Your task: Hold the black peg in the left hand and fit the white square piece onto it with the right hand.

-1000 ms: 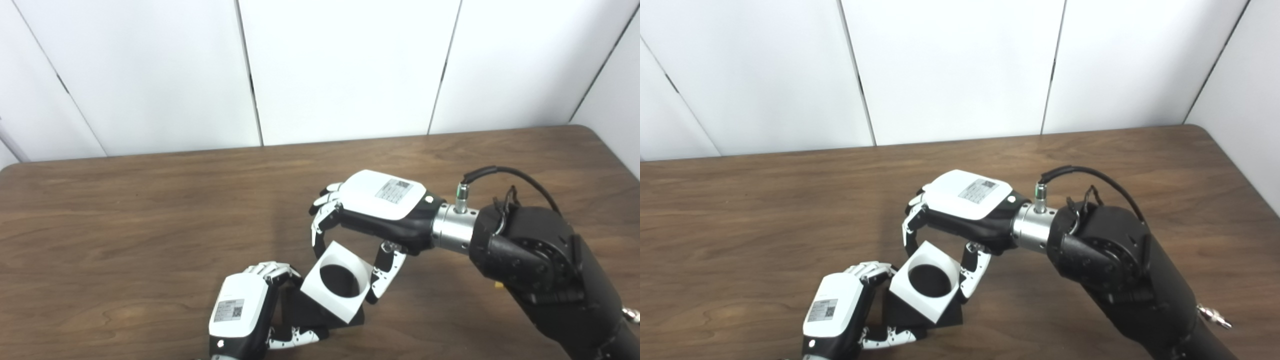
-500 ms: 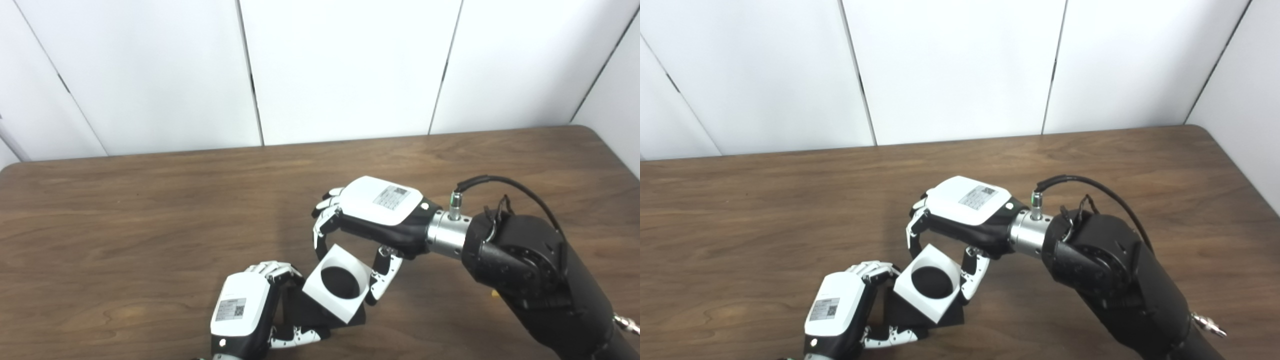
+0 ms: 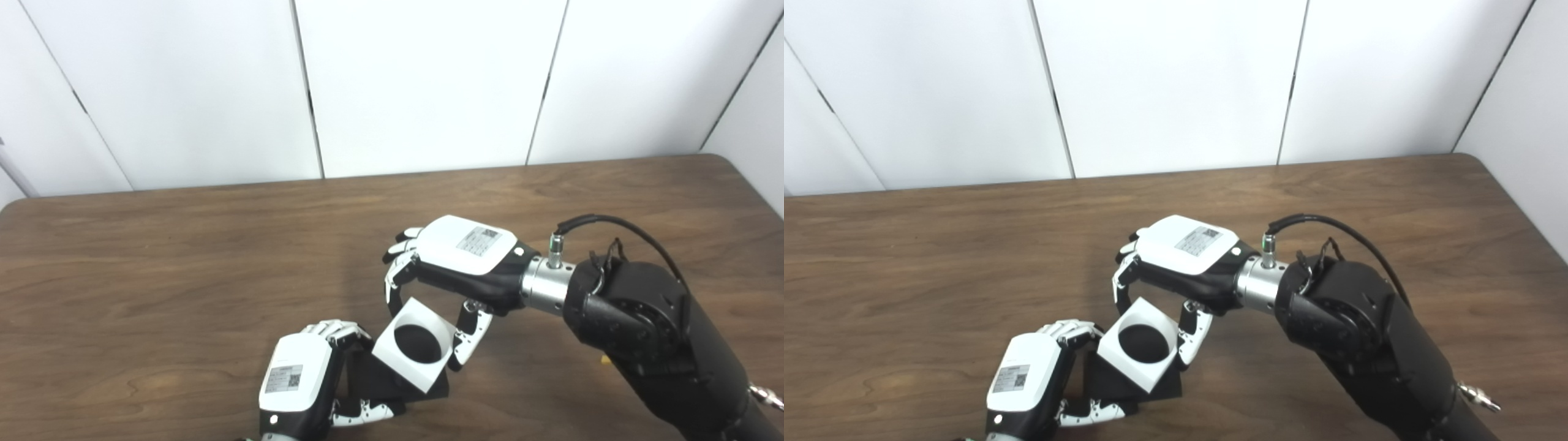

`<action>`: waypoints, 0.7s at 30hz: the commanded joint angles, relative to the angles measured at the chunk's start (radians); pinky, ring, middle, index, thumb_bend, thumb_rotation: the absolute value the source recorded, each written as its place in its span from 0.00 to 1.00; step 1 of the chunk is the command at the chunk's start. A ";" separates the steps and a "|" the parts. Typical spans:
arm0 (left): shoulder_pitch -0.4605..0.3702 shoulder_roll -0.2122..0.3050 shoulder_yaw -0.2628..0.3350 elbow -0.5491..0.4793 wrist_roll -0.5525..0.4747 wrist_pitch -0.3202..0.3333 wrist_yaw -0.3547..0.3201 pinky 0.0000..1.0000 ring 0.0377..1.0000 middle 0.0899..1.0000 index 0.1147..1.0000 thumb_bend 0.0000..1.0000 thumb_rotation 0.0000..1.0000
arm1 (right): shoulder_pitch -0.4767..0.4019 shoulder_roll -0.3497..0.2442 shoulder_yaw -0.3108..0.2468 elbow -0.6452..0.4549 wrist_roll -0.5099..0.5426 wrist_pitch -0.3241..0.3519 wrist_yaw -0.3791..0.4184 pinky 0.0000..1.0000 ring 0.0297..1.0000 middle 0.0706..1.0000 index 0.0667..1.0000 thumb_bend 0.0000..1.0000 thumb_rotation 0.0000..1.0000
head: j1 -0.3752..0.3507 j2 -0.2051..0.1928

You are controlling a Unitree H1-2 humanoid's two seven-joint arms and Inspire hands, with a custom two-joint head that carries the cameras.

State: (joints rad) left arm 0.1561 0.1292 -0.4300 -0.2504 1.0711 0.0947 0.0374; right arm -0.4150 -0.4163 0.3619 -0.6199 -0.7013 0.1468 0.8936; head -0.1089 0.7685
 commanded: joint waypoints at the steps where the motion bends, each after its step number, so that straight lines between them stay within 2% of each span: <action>1: 0.015 0.004 -0.014 0.021 0.005 0.019 -0.053 0.73 0.76 0.70 0.42 0.51 0.05 | -0.043 -0.006 -0.019 -0.010 -0.005 -0.020 -0.027 0.93 0.86 0.69 0.45 0.52 0.13 | 0.000 0.003; 12: 0.016 0.004 -0.017 0.011 0.005 0.028 -0.061 0.73 0.76 0.70 0.42 0.51 0.05 | -0.057 -0.018 -0.023 0.012 -0.005 -0.030 -0.032 0.94 0.86 0.69 0.45 0.52 0.13 | -0.001 0.011; 21: 0.017 0.005 -0.019 0.005 0.008 0.032 -0.069 0.73 0.76 0.70 0.42 0.51 0.05 | -0.051 -0.002 -0.009 0.040 -0.034 -0.040 -0.054 0.94 0.86 0.70 0.45 0.52 0.13 | 0.000 0.016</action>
State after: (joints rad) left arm 0.1556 0.1290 -0.4346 -0.2577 1.0752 0.1075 0.0290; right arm -0.4278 -0.4224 0.3619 -0.5799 -0.7315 0.1371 0.8728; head -0.1089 0.7823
